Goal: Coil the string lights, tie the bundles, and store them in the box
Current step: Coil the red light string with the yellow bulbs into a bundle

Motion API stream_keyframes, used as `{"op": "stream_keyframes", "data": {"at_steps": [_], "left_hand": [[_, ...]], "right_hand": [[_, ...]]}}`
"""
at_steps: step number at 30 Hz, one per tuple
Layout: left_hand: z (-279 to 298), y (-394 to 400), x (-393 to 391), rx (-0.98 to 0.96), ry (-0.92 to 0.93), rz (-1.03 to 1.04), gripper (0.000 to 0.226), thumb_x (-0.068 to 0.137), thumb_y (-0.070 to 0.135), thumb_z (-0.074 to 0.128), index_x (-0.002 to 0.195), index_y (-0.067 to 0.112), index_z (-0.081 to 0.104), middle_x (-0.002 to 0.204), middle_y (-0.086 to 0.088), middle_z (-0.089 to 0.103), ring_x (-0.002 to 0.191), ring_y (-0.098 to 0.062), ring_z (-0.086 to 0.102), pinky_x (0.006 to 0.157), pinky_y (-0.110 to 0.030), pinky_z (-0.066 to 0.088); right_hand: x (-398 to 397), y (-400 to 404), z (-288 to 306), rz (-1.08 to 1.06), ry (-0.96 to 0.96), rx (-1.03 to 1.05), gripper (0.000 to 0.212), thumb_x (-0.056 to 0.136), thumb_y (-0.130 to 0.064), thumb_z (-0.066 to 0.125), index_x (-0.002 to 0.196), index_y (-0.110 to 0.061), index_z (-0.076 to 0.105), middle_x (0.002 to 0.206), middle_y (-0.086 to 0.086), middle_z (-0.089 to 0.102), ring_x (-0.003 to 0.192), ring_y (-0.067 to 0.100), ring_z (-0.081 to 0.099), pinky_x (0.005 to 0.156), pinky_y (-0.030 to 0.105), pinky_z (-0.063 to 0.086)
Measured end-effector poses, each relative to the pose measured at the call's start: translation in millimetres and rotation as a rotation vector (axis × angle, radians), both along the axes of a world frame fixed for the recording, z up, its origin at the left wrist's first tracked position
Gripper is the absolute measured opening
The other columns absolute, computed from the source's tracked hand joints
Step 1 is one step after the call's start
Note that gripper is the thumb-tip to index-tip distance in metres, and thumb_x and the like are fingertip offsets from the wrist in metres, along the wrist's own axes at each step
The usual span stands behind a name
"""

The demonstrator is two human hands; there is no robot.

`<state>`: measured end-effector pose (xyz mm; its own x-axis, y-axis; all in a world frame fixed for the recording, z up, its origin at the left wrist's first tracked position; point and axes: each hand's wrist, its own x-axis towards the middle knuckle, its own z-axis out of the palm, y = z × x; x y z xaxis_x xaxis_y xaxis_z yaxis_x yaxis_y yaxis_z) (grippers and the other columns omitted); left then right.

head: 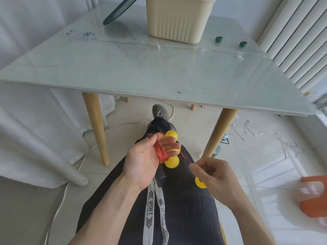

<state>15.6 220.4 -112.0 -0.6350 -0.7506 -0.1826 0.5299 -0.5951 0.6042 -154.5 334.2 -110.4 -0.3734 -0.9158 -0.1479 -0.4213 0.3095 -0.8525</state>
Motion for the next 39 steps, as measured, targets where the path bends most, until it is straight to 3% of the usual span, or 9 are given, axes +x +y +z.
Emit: {"op": "stream_keyframes", "data": {"at_steps": [3, 10, 13, 18, 24, 27, 29, 33, 39], "left_hand": [[-3.9, -1.3, -0.3, -0.028, 0.026, -0.021, 0.013, 0.087, 0.018, 0.054, 0.094, 0.008, 0.058, 0.112, -0.026, 0.067, 0.102, -0.042, 0.068, 0.081, -0.040, 0.057], [-11.7, 10.2, -8.7, -0.181, 0.012, -0.127, 0.059, 0.079, 0.023, 0.065, 0.126, -0.008, 0.049, 0.126, -0.040, 0.056, 0.117, -0.053, 0.057, 0.103, -0.053, 0.046], [-9.5, 16.8, -12.5, -0.223, -0.114, -0.180, 0.065, 0.077, 0.027, 0.065, 0.127, -0.009, 0.047, 0.117, -0.033, 0.063, 0.102, -0.040, 0.066, 0.087, -0.039, 0.055], [2.6, 17.6, -12.1, -0.433, -0.357, -0.328, 0.028, 0.089, 0.027, 0.053, 0.104, 0.004, 0.059, 0.080, -0.001, 0.068, 0.070, -0.021, 0.063, 0.064, -0.028, 0.045], [10.1, 10.7, -3.5, -0.677, -0.593, -0.456, 0.033, 0.097, 0.034, 0.053, 0.071, 0.015, 0.045, 0.061, -0.004, 0.039, 0.056, -0.014, 0.032, 0.056, -0.027, 0.026], [9.4, 6.2, -0.8, -0.804, -0.774, -0.466, 0.038, 0.095, 0.035, 0.060, 0.073, 0.007, 0.047, 0.059, 0.008, 0.042, 0.056, -0.009, 0.039, 0.060, -0.028, 0.033], [6.6, 2.8, 2.2, -0.874, -0.834, -0.457, 0.049, 0.092, 0.044, 0.062, 0.079, -0.003, 0.052, 0.068, -0.005, 0.055, 0.065, -0.018, 0.052, 0.069, -0.037, 0.045], [3.4, -0.1, 10.0, -0.852, -0.759, -0.418, 0.043, 0.091, 0.041, 0.063, 0.074, 0.003, 0.054, 0.063, 0.002, 0.050, 0.061, -0.013, 0.048, 0.064, -0.030, 0.041], [-1.2, -0.2, 13.5, -0.676, -0.639, -0.447, 0.037, 0.104, 0.023, 0.049, 0.077, -0.001, 0.048, 0.050, 0.001, 0.038, 0.044, -0.012, 0.031, 0.049, -0.021, 0.033]], "right_hand": [[12.7, 4.3, 7.3, 0.120, 0.115, 0.034, 0.025, 0.090, -0.032, 0.069, 0.066, -0.025, 0.067, 0.051, -0.012, 0.050, 0.049, 0.005, 0.041, 0.050, 0.016, 0.034], [25.9, -3.2, 23.5, 0.269, 0.332, -0.012, 0.024, 0.091, -0.031, 0.066, 0.071, -0.019, 0.067, 0.052, -0.011, 0.052, 0.050, 0.009, 0.043, 0.051, 0.018, 0.035], [26.2, -8.8, 32.6, 0.347, 0.414, -0.075, 0.021, 0.090, -0.022, 0.063, 0.070, -0.026, 0.061, 0.057, -0.017, 0.048, 0.059, 0.005, 0.049, 0.054, 0.017, 0.035], [18.3, -21.8, 34.0, 0.432, 0.557, -0.089, 0.016, 0.095, -0.015, 0.057, 0.084, -0.022, 0.065, 0.083, -0.012, 0.047, 0.070, 0.008, 0.050, 0.063, 0.024, 0.042], [1.0, -33.9, 28.9, 0.369, 0.418, -0.151, 0.020, 0.075, -0.009, 0.075, 0.077, -0.026, 0.065, 0.073, -0.012, 0.058, 0.066, 0.007, 0.055, 0.056, 0.017, 0.043], [-3.6, -33.1, 19.5, 0.332, 0.339, -0.115, 0.026, 0.074, -0.011, 0.077, 0.073, -0.032, 0.062, 0.070, -0.012, 0.060, 0.064, 0.005, 0.057, 0.057, 0.013, 0.042], [-4.3, -31.8, 12.4, 0.345, 0.349, -0.146, 0.016, 0.075, -0.027, 0.077, 0.074, -0.033, 0.062, 0.072, -0.013, 0.059, 0.067, 0.006, 0.057, 0.058, 0.013, 0.042], [-4.8, -24.8, 0.0, 0.367, 0.239, -0.132, 0.029, 0.081, -0.065, 0.064, 0.074, -0.036, 0.062, 0.076, -0.013, 0.058, 0.070, 0.009, 0.056, 0.062, 0.012, 0.040], [-7.4, -11.1, -3.2, 0.254, -0.024, -0.040, 0.031, 0.087, -0.052, 0.062, 0.074, -0.024, 0.063, 0.060, -0.008, 0.062, 0.055, 0.007, 0.053, 0.054, 0.024, 0.043]]}}
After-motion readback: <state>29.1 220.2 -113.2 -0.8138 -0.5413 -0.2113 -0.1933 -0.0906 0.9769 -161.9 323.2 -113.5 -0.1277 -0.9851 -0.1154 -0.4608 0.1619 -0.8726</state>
